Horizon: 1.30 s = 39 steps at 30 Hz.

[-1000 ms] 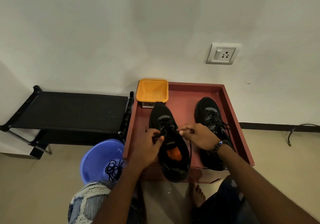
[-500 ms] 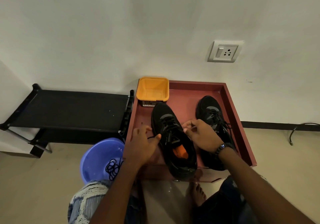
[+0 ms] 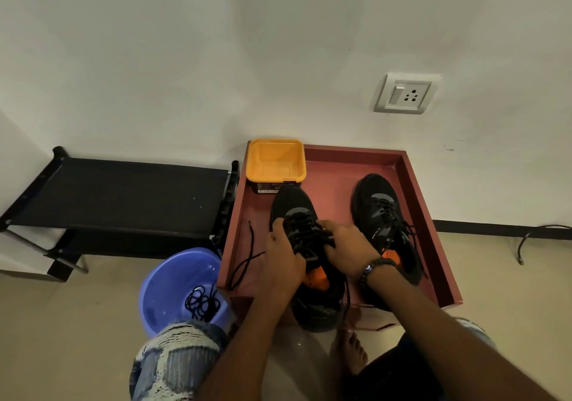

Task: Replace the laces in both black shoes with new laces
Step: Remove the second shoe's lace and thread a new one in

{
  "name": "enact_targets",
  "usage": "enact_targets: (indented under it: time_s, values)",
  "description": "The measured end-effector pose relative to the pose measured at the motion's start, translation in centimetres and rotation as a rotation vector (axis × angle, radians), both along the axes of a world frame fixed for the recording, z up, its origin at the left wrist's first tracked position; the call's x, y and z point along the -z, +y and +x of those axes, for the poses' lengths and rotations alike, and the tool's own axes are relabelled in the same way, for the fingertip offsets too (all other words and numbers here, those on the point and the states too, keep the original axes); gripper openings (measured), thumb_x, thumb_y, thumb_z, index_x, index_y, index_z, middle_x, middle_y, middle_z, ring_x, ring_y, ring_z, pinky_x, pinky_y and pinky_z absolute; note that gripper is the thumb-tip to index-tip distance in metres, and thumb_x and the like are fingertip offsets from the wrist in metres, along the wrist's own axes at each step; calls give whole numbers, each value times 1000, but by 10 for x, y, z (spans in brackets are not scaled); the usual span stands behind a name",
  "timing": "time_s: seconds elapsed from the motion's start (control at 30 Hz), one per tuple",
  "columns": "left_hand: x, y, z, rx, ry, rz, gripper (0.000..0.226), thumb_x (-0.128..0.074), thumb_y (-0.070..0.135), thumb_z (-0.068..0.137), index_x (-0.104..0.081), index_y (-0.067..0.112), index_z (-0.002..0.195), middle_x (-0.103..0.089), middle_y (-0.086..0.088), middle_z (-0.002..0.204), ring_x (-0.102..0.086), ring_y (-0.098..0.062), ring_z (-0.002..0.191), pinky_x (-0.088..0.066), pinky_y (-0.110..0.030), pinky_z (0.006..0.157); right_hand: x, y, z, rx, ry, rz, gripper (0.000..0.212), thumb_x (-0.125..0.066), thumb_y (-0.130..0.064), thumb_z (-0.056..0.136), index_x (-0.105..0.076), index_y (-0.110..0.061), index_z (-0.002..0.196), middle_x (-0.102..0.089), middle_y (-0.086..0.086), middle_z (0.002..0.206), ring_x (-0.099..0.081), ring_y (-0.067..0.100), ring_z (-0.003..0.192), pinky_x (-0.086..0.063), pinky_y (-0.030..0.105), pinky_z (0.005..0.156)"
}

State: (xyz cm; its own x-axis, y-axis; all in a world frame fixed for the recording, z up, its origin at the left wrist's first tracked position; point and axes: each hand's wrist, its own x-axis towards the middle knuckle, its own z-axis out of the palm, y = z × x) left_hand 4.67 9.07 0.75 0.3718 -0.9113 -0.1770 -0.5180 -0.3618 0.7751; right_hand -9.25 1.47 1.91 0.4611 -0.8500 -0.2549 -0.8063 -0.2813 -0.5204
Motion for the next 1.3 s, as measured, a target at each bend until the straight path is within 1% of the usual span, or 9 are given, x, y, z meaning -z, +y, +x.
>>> enact_targets:
  time_s: [0.2,0.47,0.6,0.67,0.77,0.93,1.07,1.17,1.3]
  values:
    - [7,5,17,35,129,-48,67,-56,-3,86,-38,25,144,-50,-3,137,-50,-17,127,-44,-30,105,-7,-3,-14,8,-164,141,56,-54,1,91,-52,-21,142,-64,2,131,-58,16,122,-46,21,102]
    - [17,6,12,148,39,-17,68,-62,12,88,-32,25,147,-50,-4,134,-52,-17,116,-44,-25,93,-14,31,-1,-29,84,15,78,-62,-25,86,-19,-33,150,-37,1,144,-55,29,117,-51,47,92]
    - [20,5,14,141,68,-14,64,-64,16,87,-35,25,143,-53,-2,130,-54,-15,113,-51,-32,94,-22,48,2,29,-57,-305,39,-64,-15,83,-42,-28,114,-41,-4,124,-50,15,88,-51,32,81]
    - [20,4,18,146,89,-10,62,-66,21,87,-37,27,141,-55,0,128,-56,-14,111,-53,-31,91,-16,54,-3,-81,51,-442,25,-66,-23,83,-54,-29,104,-40,-4,133,-50,17,106,-45,35,94]
    - [21,1,20,151,123,4,64,-69,18,83,-39,27,140,-55,1,128,-56,-13,112,-50,-25,88,-7,57,-3,-176,281,-499,34,-64,-30,88,-59,-29,121,-28,3,152,-36,29,135,-35,47,109]
    - [16,5,20,165,138,42,67,-67,23,80,-40,32,140,-56,3,128,-58,-11,109,-53,-31,88,-12,45,17,-247,476,-543,30,-47,-24,99,-55,-20,128,-23,11,152,-38,32,128,-37,45,102]
    - [10,7,20,164,141,-17,68,-64,12,83,-41,36,142,-55,9,130,-54,-10,114,-52,-37,96,-13,41,9,-236,253,-434,25,-47,-22,100,-57,-18,122,-33,8,148,-48,29,120,-43,40,96]
    - [14,7,20,170,102,-46,69,-59,17,78,-40,41,140,-55,3,130,-54,-16,117,-53,-37,95,-19,37,2,-26,-125,-149,14,-51,-17,99,-59,-18,110,-54,0,125,-56,20,111,-41,19,82]
    - [20,6,13,152,-8,-48,69,-56,6,86,-38,35,145,-53,-3,129,-51,-7,105,-35,-2,73,-21,29,0,193,-403,110,7,-51,-14,100,-55,-19,103,-65,2,103,-62,15,95,-49,26,80]
